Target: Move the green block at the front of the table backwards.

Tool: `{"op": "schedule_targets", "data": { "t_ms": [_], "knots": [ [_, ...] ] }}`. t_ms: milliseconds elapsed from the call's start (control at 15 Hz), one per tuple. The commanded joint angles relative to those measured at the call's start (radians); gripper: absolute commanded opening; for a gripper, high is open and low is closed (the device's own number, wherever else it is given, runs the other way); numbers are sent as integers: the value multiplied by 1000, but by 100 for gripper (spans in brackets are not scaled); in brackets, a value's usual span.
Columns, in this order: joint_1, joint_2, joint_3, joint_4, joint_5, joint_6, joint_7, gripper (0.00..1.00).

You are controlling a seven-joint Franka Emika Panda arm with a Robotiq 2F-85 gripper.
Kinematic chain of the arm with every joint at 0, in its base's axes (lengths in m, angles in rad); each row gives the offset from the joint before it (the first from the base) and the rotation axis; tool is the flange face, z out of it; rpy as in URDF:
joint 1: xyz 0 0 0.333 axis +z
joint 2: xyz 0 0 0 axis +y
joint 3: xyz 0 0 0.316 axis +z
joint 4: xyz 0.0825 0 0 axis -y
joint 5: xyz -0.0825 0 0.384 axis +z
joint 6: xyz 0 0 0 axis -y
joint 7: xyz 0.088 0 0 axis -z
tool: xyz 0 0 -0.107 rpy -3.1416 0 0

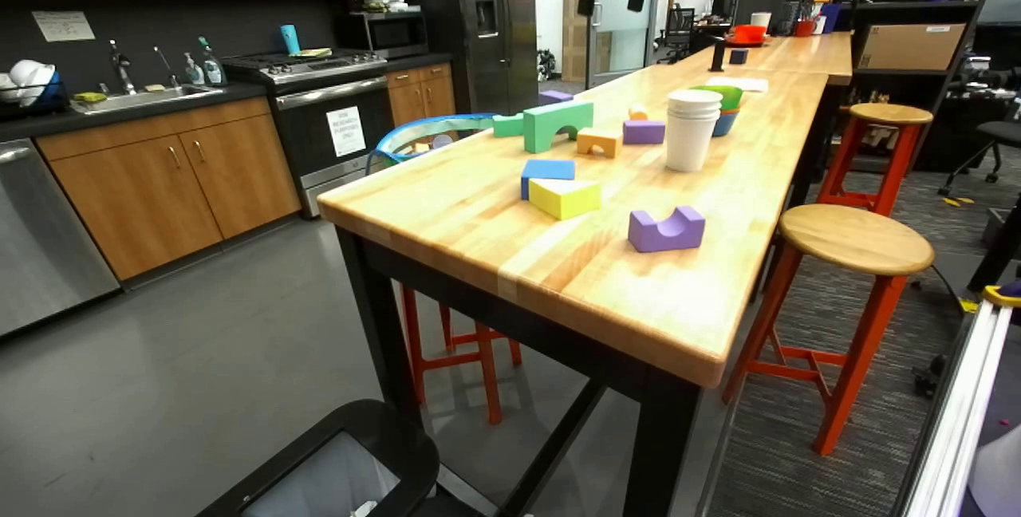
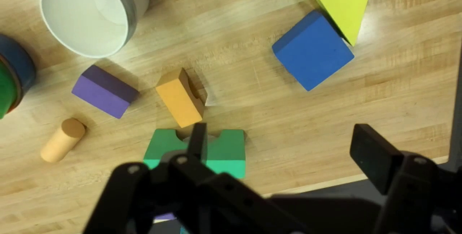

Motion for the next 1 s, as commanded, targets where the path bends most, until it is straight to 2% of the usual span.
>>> {"op": "schedule_targets", "data": {
  "t_ms": [0,267,333,933],
  "knots": [
    [12,-114,-11,-125,16,28,-24,100],
    [19,-177,-12,-181,27,-20,-37,100],
    [11,-125,-6,-140,10,-3,-14,100],
    [15,-157,-6,-170,11,-9,-17,100]
  ]
}}
